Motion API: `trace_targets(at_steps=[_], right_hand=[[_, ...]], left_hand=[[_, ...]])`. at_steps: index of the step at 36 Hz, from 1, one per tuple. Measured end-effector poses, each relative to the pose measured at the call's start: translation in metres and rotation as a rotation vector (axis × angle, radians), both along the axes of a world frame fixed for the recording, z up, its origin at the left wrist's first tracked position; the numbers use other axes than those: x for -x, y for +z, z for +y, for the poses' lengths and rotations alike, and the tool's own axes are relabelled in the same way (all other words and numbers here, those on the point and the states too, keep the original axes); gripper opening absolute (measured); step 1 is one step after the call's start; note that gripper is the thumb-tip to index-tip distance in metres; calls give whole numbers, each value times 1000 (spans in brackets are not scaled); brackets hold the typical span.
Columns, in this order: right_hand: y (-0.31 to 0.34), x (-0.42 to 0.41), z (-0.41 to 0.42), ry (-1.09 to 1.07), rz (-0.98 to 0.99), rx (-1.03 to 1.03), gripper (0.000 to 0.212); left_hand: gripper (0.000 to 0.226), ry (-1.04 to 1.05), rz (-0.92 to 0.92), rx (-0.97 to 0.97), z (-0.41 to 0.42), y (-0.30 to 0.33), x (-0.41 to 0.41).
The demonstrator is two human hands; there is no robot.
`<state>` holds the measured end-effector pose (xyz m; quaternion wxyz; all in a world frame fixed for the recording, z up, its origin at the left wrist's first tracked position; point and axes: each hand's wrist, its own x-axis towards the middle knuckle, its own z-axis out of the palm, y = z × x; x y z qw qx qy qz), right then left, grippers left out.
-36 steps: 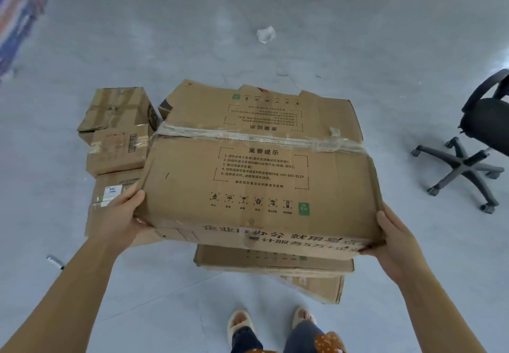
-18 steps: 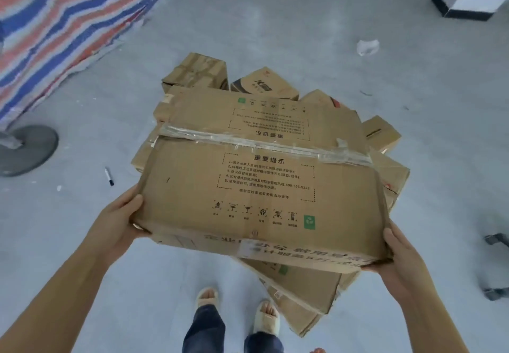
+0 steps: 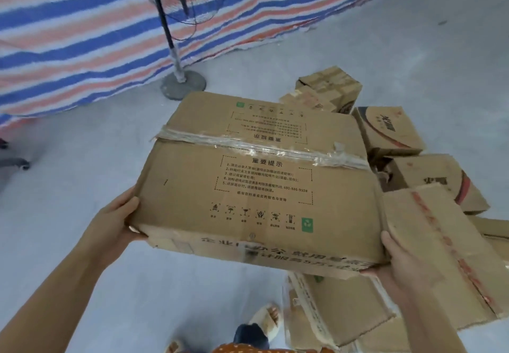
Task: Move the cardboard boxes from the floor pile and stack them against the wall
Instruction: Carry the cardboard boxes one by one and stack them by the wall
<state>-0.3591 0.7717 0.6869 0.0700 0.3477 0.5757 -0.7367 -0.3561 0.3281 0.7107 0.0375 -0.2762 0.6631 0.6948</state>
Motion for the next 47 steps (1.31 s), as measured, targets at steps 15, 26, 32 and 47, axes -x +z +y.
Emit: trace_targets(at_steps=[15, 26, 32, 47], right_hand=[[23, -85, -187, 424, 78, 67, 45], [14, -171, -336, 862, 59, 143, 36], [2, -190, -414, 1174, 109, 72, 38], [-1, -188, -624, 1548, 104, 66, 35]], left_hand=[[38, 485, 48, -31, -129, 8, -283], [36, 893, 11, 17, -181, 9, -503], [37, 1117, -9, 5, -176, 2, -581], [34, 1515, -21, -42, -214, 2, -623]])
